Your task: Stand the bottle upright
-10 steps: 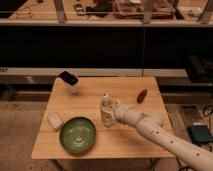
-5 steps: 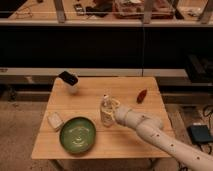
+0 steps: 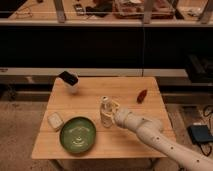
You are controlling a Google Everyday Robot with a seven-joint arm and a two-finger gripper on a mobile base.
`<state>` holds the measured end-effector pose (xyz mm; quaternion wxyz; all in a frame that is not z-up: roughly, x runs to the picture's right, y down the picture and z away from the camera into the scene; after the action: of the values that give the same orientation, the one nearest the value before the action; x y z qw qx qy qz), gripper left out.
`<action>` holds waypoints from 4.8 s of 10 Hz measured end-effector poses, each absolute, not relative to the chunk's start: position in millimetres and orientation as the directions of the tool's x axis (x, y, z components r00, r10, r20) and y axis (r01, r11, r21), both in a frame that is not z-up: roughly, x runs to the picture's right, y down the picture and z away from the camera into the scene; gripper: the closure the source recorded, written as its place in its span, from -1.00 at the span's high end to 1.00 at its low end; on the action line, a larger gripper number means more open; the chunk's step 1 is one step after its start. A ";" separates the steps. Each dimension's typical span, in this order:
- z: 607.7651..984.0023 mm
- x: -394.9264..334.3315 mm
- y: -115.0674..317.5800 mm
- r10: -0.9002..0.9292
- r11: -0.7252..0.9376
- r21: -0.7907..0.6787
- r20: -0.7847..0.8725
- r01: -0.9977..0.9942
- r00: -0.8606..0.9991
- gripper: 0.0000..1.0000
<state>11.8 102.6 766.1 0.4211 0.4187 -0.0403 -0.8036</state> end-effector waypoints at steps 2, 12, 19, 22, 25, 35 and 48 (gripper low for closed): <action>767.5 12.3 102.8 -0.706 -0.647 0.412 -0.642 0.642 -0.300 0.40; 764.8 14.4 99.5 -0.692 -0.662 0.403 -0.652 0.632 -0.310 0.60; 690.6 -54.8 108.2 -0.579 -0.811 0.507 -0.765 0.292 -0.280 0.60; 677.8 -58.6 108.7 -0.556 -0.829 0.503 -0.789 0.246 -0.261 0.60; 677.7 -58.6 108.6 -0.556 -0.829 0.503 -0.789 0.246 -0.261 0.60; 698.5 -37.3 98.0 -0.666 -0.741 0.586 -0.705 0.329 -0.245 0.60; 692.4 31.3 92.5 -0.668 -0.738 0.583 -0.703 0.339 -0.244 0.60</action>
<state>31.3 92.5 692.4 0.3257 0.5215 -0.1576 -0.7727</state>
